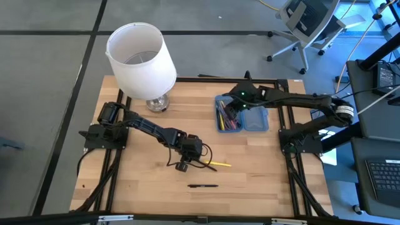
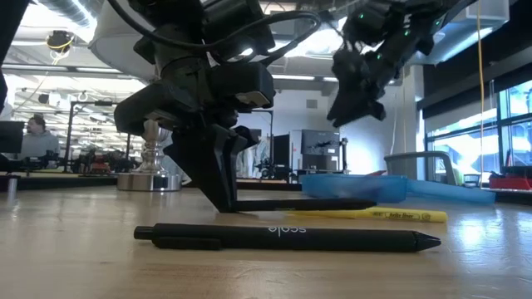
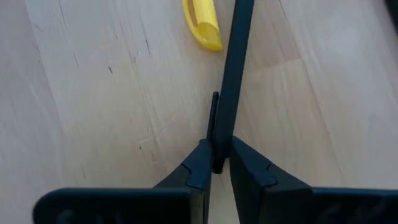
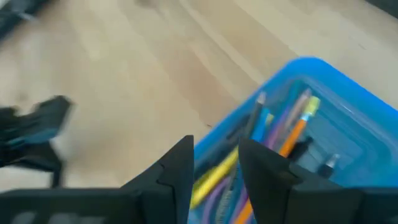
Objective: Pick & place school supplies into a supply box
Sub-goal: Put the top black pen into the blue supply box
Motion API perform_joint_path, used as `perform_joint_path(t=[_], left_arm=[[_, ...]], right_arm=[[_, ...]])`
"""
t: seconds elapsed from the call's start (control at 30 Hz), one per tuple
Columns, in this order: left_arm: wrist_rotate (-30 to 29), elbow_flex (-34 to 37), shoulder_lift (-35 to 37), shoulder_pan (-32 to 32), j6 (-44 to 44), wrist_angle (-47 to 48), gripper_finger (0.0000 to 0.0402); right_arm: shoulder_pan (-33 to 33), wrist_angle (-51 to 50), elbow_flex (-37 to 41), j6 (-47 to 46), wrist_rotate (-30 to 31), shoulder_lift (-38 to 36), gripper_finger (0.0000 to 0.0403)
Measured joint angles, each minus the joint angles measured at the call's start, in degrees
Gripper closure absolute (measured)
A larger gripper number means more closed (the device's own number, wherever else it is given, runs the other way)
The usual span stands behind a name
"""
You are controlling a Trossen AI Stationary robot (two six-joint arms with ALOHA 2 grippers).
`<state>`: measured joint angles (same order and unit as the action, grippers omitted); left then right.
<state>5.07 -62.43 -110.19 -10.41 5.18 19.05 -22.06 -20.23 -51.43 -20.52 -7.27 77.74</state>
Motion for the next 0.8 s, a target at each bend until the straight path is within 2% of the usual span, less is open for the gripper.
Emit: perform_joint_path(t=[0.17, 0.3, 0.53, 0.8], left_arm=[[0.0, 0.2, 2.0, 0.0, -1.9, 0.9, 0.037], [0.2, 0.5, 4.6, 0.1, -3.4, 2.0, 0.0371], [-0.2, 0.3, 8.8, 0.4, -6.2, 1.3, 0.0374], [-0.2, 0.3, 13.1, 1.0, -9.2, -2.6, 0.0374]], right_arm=[[1.7, 0.0, 0.0, 0.9, -9.8, -2.7, 0.0273], [4.6, 1.9, 0.0, 7.5, -14.6, -4.8, 0.0273], [11.4, 8.2, 0.0, 18.6, -5.1, -12.8, 0.0273], [18.0, 9.3, 0.0, 25.6, -2.7, -23.1, 0.0273]])
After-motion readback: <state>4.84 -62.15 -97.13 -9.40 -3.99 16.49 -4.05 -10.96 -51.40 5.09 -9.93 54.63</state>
